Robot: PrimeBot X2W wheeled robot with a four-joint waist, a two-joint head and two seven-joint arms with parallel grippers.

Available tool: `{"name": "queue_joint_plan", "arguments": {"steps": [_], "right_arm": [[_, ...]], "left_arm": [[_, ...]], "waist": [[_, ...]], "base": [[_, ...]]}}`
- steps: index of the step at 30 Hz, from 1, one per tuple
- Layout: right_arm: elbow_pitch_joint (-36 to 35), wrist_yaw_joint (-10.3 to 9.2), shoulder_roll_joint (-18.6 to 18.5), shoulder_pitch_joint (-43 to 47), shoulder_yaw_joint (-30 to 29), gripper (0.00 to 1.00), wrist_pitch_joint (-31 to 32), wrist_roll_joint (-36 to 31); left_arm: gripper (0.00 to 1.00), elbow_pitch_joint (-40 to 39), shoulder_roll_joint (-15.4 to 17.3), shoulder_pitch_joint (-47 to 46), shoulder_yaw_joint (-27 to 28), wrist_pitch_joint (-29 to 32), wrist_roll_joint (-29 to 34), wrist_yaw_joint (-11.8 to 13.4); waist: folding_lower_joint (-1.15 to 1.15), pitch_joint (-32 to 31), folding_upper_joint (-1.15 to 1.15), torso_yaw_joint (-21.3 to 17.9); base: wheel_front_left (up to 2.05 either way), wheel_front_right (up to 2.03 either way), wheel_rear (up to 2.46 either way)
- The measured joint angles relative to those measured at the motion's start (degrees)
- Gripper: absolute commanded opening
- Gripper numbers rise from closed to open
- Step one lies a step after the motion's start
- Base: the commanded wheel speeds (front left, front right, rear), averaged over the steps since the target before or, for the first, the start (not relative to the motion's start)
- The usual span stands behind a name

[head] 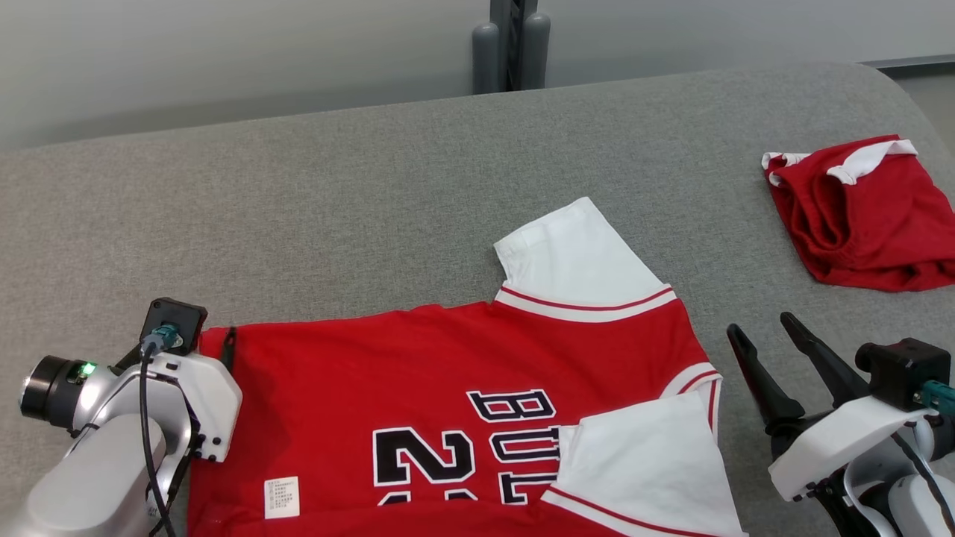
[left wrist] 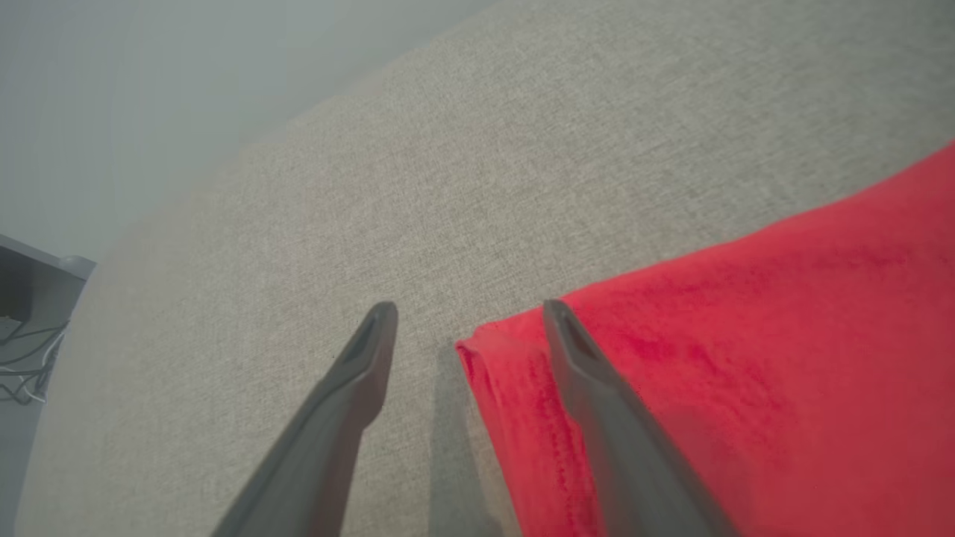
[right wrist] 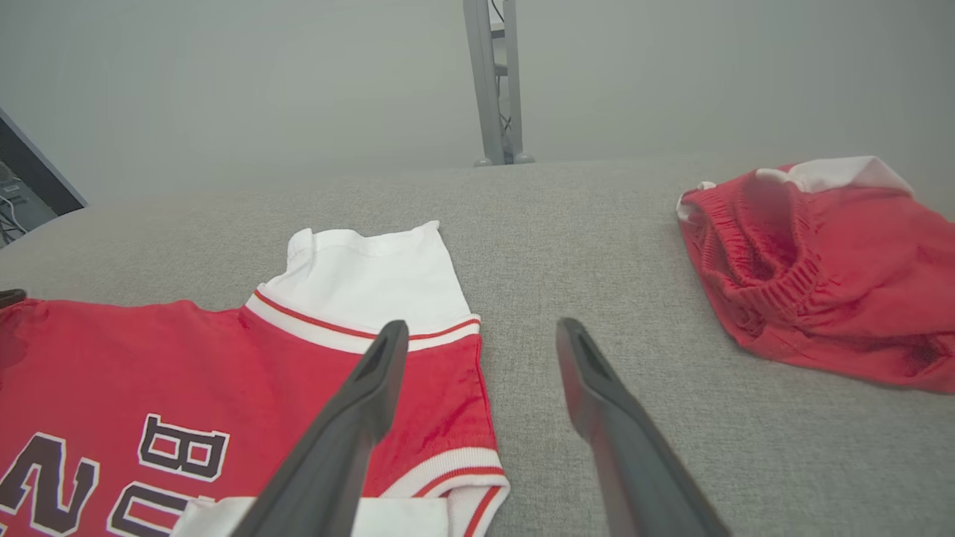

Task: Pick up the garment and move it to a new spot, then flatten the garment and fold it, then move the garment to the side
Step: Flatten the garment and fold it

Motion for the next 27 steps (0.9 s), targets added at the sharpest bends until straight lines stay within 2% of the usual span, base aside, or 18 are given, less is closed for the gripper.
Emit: {"name": "queue_joint_plan", "arguments": {"steps": [8,21,22,24,27], "right_arm": [[-0.2,0.00,-0.1,-0.4,-0.2,1.00,-0.7,0.2],[0.2,0.00,0.0,-1.0,0.3,1.00,-0.6,0.2],[0.3,0.00,0.0,-1.0,0.3,1.00,-0.6,0.2],[0.4,0.00,-0.1,-1.1,0.4,1.00,-0.6,0.2],[0.5,0.00,-0.1,-1.2,0.4,1.00,-0.6,0.2]], "left_arm": [[1.00,5.2,-0.8,-2.3,-2.5,2.1,2.2,-0.2],[1.00,9.8,-1.9,-4.7,-3.4,0.0,2.4,-3.7],[0.83,10.3,-2.1,-4.9,-3.4,-0.2,2.4,-3.7],[0.00,11.0,-2.7,-5.3,-3.5,-0.3,2.2,-4.6],[0.00,12.2,-3.4,-5.8,-3.9,0.0,2.1,-5.5]], "waist": [[0.00,1.5,0.00,-0.5],[0.00,2.5,0.00,-0.3],[0.00,2.5,0.00,-0.4],[0.00,2.7,0.00,-0.5],[0.00,2.9,0.00,-0.6]], "base": [[0.00,0.00,0.00],[0.00,0.00,0.00],[0.00,0.00,0.00],[0.00,0.00,0.00],[0.00,0.00,0.00]]}}
